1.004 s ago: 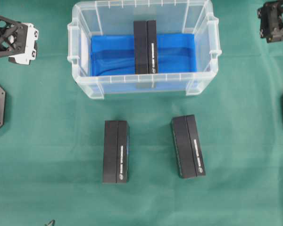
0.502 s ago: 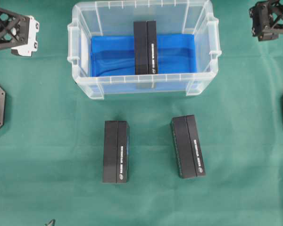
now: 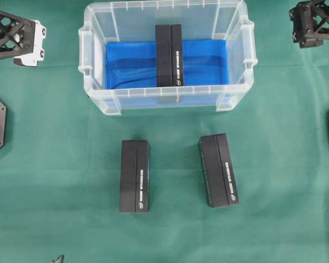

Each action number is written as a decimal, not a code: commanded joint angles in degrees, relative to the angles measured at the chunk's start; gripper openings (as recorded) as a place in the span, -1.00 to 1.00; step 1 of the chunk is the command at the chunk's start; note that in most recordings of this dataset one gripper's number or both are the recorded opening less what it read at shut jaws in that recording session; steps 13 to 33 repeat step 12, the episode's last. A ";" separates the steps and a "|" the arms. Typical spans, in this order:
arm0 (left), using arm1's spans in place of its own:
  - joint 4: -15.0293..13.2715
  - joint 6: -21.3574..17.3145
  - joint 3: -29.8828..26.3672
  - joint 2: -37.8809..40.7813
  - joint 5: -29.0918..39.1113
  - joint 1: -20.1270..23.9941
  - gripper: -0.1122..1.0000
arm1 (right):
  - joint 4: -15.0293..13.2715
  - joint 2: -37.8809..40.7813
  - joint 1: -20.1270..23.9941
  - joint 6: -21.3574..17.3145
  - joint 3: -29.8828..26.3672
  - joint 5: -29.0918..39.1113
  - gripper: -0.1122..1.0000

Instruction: Take the box out of the case with both arms.

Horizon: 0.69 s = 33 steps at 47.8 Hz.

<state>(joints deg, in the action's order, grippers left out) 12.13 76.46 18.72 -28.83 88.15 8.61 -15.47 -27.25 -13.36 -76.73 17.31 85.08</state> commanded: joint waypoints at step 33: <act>0.18 0.18 -0.62 -0.53 -0.97 0.18 0.78 | -0.09 -0.18 -0.09 -0.09 -0.53 -0.26 0.76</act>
